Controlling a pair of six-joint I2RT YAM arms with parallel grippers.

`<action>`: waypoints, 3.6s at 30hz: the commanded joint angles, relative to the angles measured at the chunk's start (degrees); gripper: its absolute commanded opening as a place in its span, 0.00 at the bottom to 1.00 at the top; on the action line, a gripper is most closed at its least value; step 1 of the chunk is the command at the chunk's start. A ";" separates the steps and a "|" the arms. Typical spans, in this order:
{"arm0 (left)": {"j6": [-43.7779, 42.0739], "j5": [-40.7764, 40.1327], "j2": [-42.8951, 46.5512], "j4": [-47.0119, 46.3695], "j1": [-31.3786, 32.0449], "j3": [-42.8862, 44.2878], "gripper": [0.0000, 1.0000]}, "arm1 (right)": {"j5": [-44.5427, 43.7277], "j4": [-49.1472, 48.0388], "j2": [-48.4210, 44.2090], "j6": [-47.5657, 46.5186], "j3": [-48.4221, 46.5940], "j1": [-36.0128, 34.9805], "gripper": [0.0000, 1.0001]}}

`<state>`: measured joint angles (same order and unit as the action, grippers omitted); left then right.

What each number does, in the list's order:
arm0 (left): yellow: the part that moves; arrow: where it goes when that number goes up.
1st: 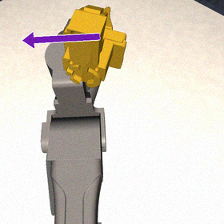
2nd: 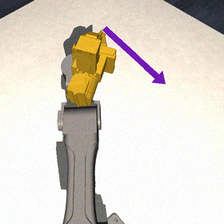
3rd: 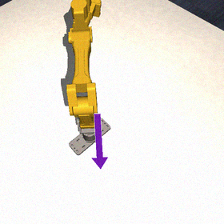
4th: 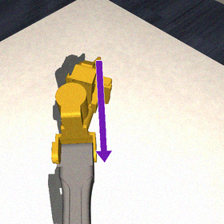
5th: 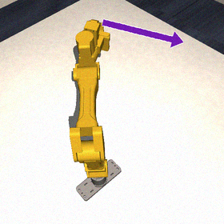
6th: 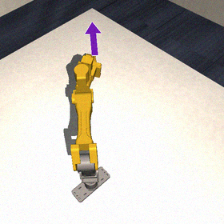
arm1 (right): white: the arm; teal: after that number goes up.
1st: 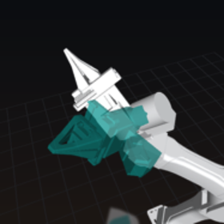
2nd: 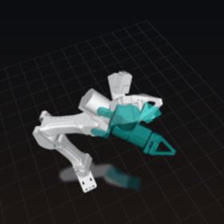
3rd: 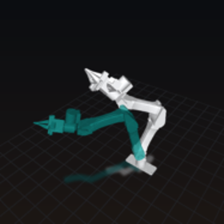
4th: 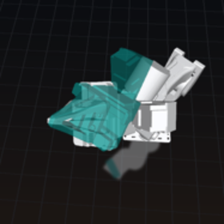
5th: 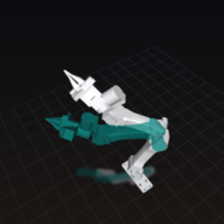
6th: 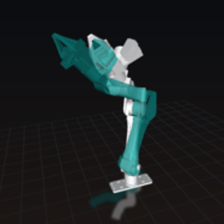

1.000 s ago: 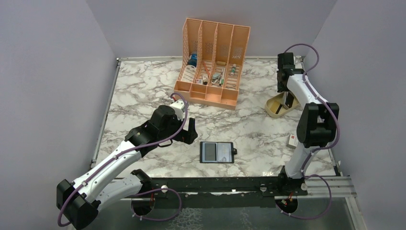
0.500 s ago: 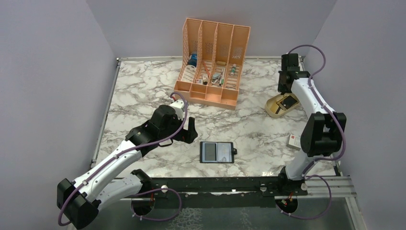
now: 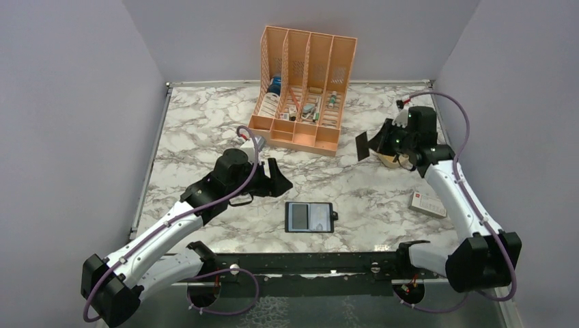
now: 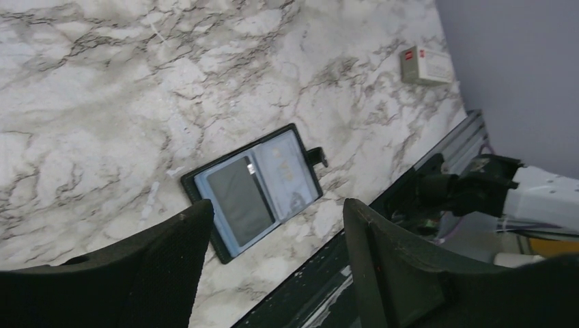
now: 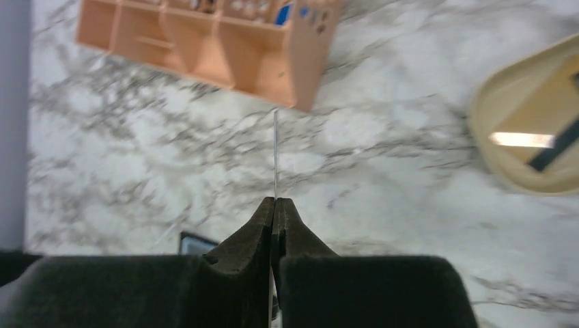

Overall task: Put the credit cards into the card holder
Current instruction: Pick up the credit card from the storage box, then insert the credit card into the card holder.

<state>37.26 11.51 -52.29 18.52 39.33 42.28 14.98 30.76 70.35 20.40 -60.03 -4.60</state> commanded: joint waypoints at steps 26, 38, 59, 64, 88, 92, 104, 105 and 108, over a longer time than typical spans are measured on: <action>29.01 10.79 -4.27 -38.22 -0.31 -9.71 0.18 | 17.30 -49.92 -13.42 41.61 29.82 -30.28 0.01; 22.27 10.40 -5.78 -32.43 -0.31 -9.49 0.00 | 7.59 -29.97 -18.76 30.99 29.21 -30.29 0.29; 11.80 19.43 -23.09 -26.84 -0.31 -7.43 0.00 | 0.50 -16.52 3.72 21.89 24.00 -35.87 0.36; 12.34 20.54 -26.70 -30.16 -0.16 -7.95 0.00 | -5.91 -11.73 5.24 20.23 22.94 -35.98 0.33; 14.08 19.75 -35.61 -36.45 1.09 -9.18 0.00 | -15.49 -4.76 10.38 14.14 20.54 -36.38 0.13; 15.17 20.04 -36.65 -36.43 1.27 -8.98 0.00 | -16.20 -5.15 9.44 14.23 21.01 -36.36 0.09; 16.62 19.58 -36.50 -36.39 1.55 -9.91 0.00 | -10.00 -7.57 1.93 17.87 22.32 -36.80 0.25; 16.62 19.45 -36.44 -36.30 1.55 -9.99 0.00 | -10.10 -7.90 1.64 18.11 22.40 -36.92 0.26; 16.59 19.32 -36.63 -36.15 1.60 -10.02 0.00 | -11.90 -6.98 2.97 18.44 21.12 -38.05 0.29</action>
<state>53.47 30.72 -89.12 -16.27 40.62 33.04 3.29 24.73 72.95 37.36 -38.26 -41.21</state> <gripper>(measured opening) 0.013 0.279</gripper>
